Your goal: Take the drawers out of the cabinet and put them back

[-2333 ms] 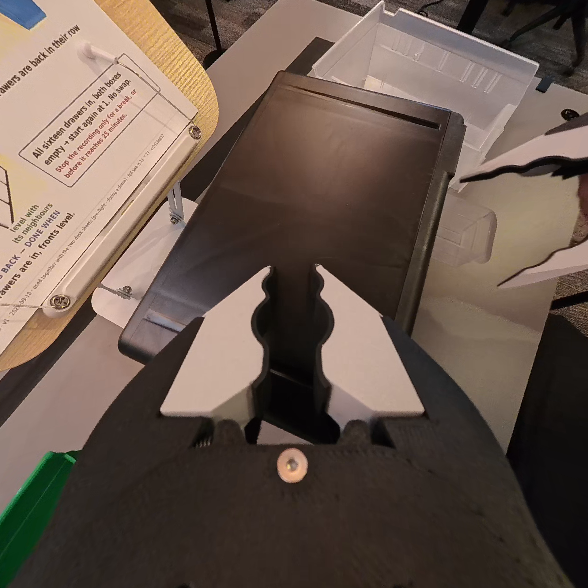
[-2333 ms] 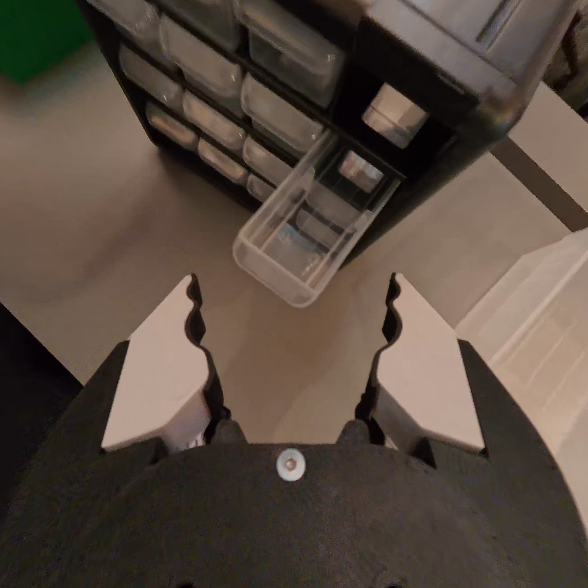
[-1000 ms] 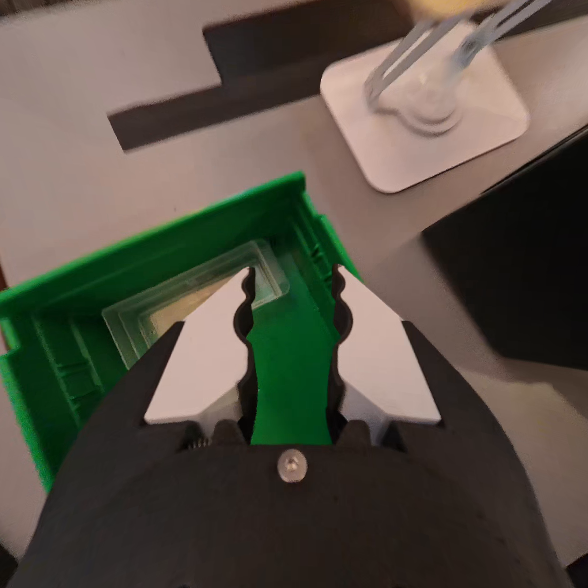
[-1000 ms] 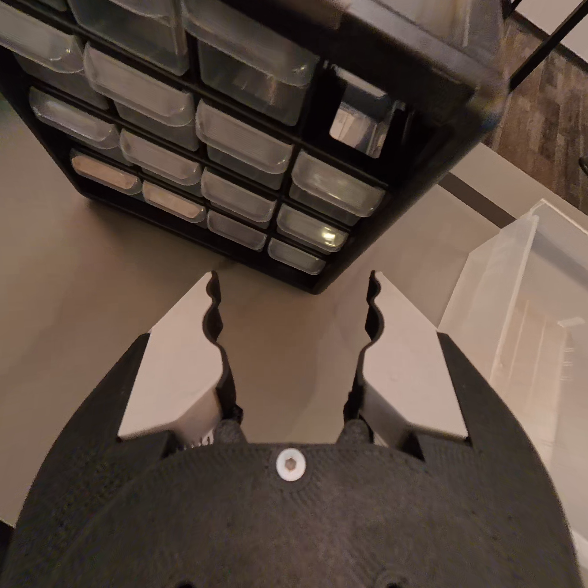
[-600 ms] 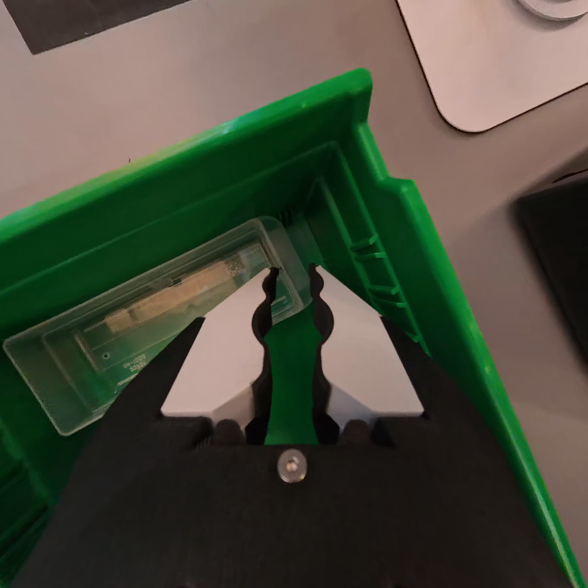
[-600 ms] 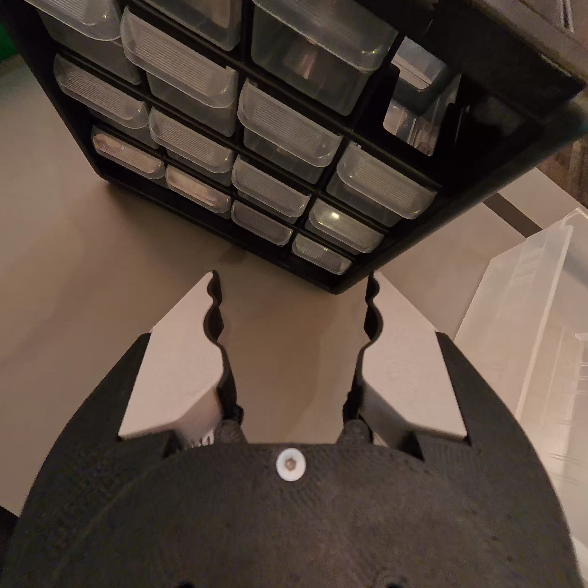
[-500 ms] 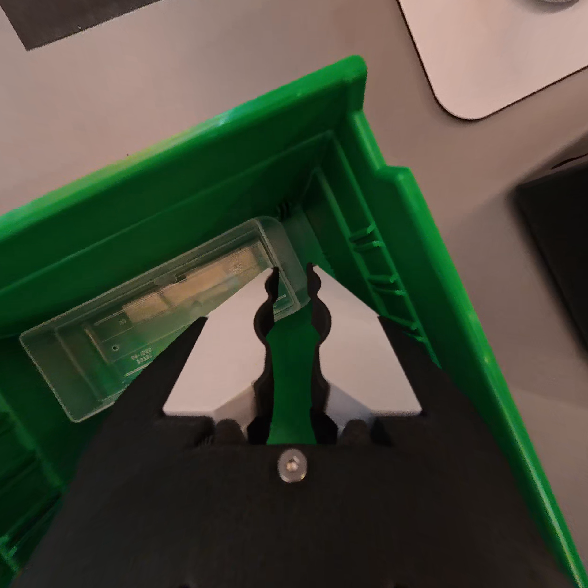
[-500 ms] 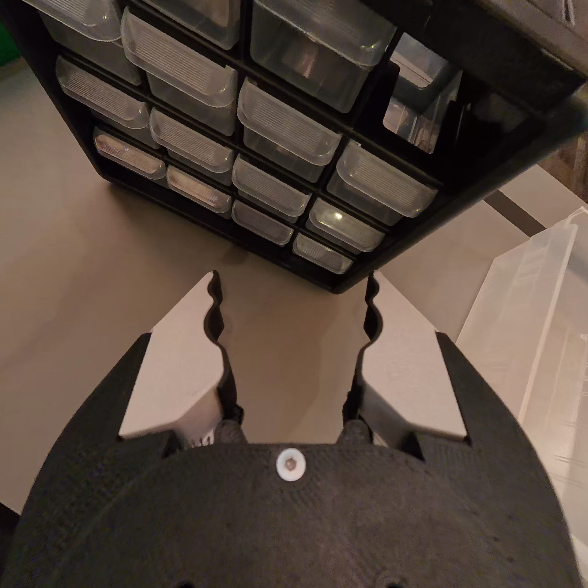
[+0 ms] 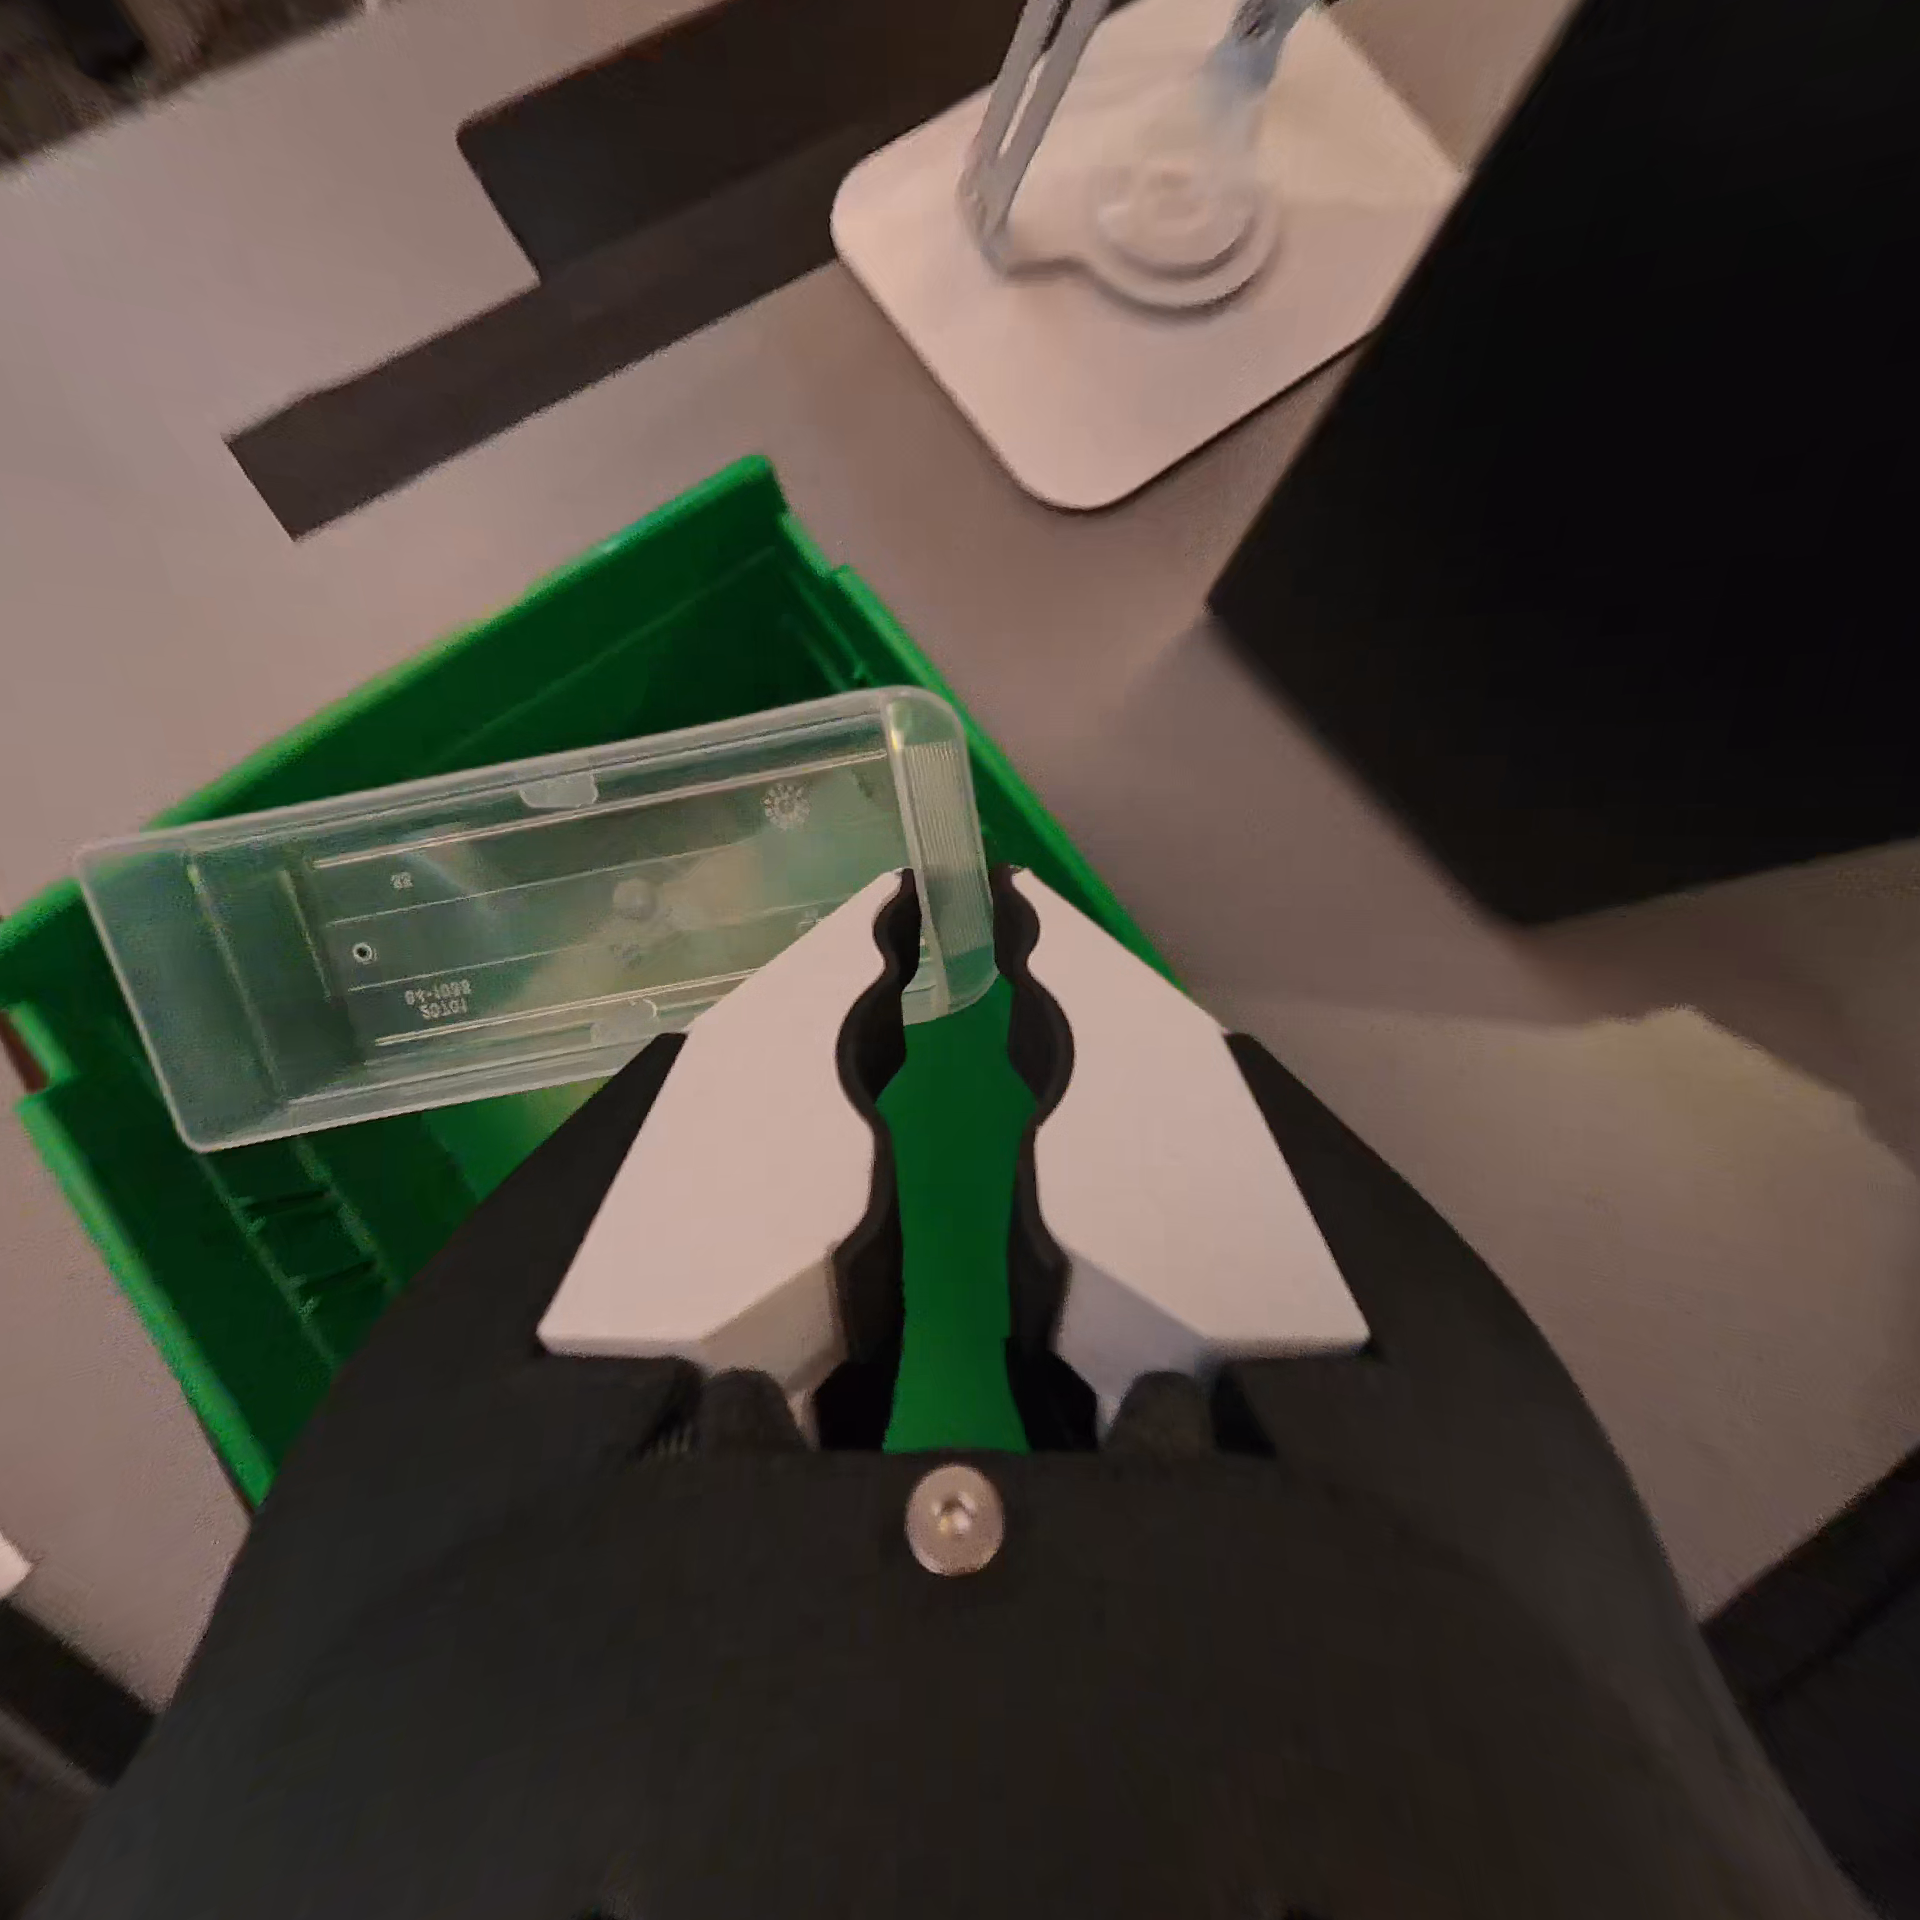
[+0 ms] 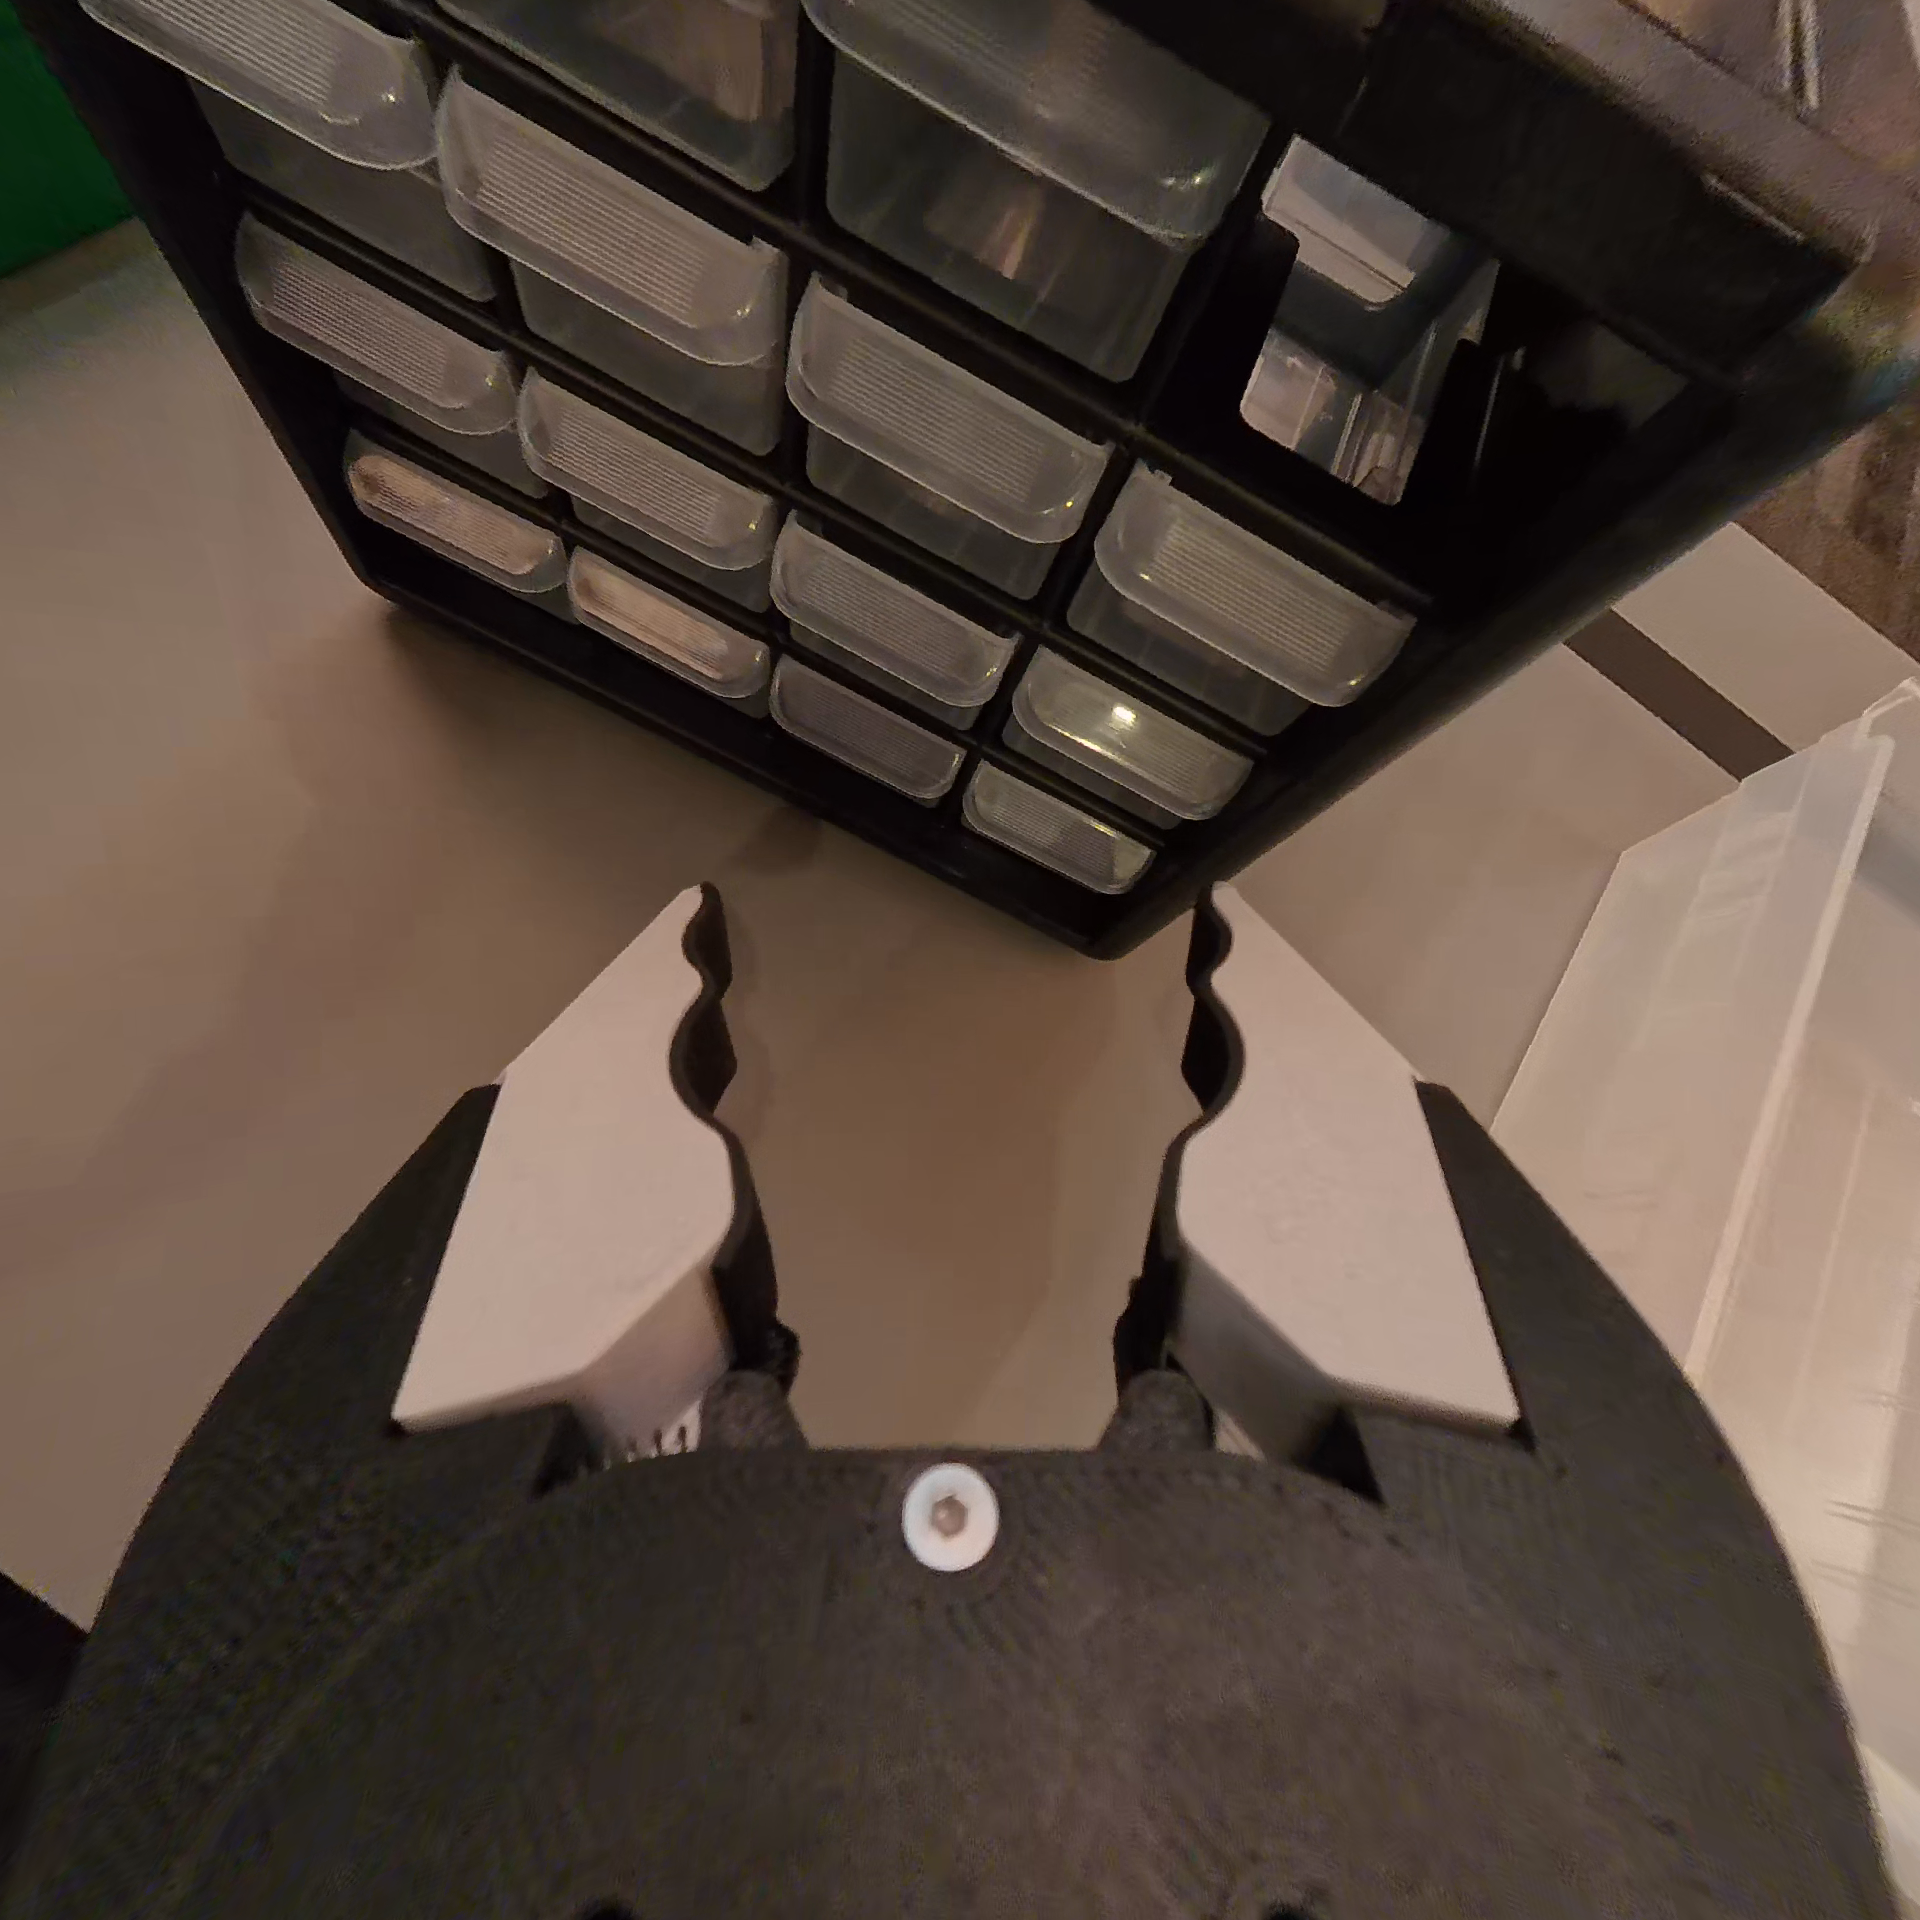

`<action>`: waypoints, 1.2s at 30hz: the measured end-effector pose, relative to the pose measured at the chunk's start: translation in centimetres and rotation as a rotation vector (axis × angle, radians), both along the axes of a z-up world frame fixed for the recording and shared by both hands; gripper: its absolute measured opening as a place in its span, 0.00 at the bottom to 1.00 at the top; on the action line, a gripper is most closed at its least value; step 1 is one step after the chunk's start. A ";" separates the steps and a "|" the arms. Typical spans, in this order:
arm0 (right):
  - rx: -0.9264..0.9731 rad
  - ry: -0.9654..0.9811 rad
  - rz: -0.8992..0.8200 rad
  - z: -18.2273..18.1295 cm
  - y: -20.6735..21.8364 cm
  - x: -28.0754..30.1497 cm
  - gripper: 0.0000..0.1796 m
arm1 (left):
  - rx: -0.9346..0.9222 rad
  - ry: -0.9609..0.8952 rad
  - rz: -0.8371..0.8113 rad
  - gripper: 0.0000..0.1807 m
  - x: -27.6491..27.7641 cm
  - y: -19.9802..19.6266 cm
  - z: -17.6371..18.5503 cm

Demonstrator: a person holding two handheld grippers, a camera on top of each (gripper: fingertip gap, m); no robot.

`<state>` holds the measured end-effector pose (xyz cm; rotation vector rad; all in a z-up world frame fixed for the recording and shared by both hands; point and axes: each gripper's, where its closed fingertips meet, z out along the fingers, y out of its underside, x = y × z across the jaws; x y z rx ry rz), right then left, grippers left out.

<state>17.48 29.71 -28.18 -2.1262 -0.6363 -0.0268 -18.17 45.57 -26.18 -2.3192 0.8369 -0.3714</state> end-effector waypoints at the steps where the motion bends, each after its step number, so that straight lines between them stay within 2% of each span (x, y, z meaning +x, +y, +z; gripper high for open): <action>1: 0.001 0.001 0.002 0.1 -0.1 -0.1 0.49 | 0.024 -0.007 -0.015 0.07 0.3 -0.8 1.3; 6: 0.014 0.004 0.015 0.5 -0.9 -0.6 0.49 | 0.117 -0.069 -0.121 0.07 3.7 -6.8 6.8; 11: 0.050 0.035 0.056 2.0 -2.3 -1.7 0.48 | 0.137 -0.050 -0.263 0.07 7.7 -14.3 7.2; 14: 0.065 0.056 0.108 2.7 -3.8 -3.2 0.48 | 0.060 -0.109 -0.328 0.07 11.0 -18.1 5.6; 19: 0.030 0.075 0.200 2.1 -6.5 -6.3 0.49 | -0.069 -0.127 -0.396 0.07 16.2 -22.4 0.5; 24: -0.070 0.045 0.294 -0.6 -8.9 -9.2 0.51 | -0.232 -0.239 -0.392 0.07 20.1 -24.1 -3.6; 28: -0.157 0.122 0.345 -2.4 -9.6 -11.6 0.52 | -0.309 -0.243 -0.391 0.07 22.1 -24.8 -6.7; 31: -0.199 0.094 0.371 -4.7 -9.6 -12.4 0.53 | -0.325 -0.227 -0.397 0.08 23.1 -25.0 -7.9; 36: -0.246 0.095 0.378 -7.2 -8.5 -13.2 0.56 | -0.452 -0.305 -0.446 0.15 24.6 -26.9 -8.6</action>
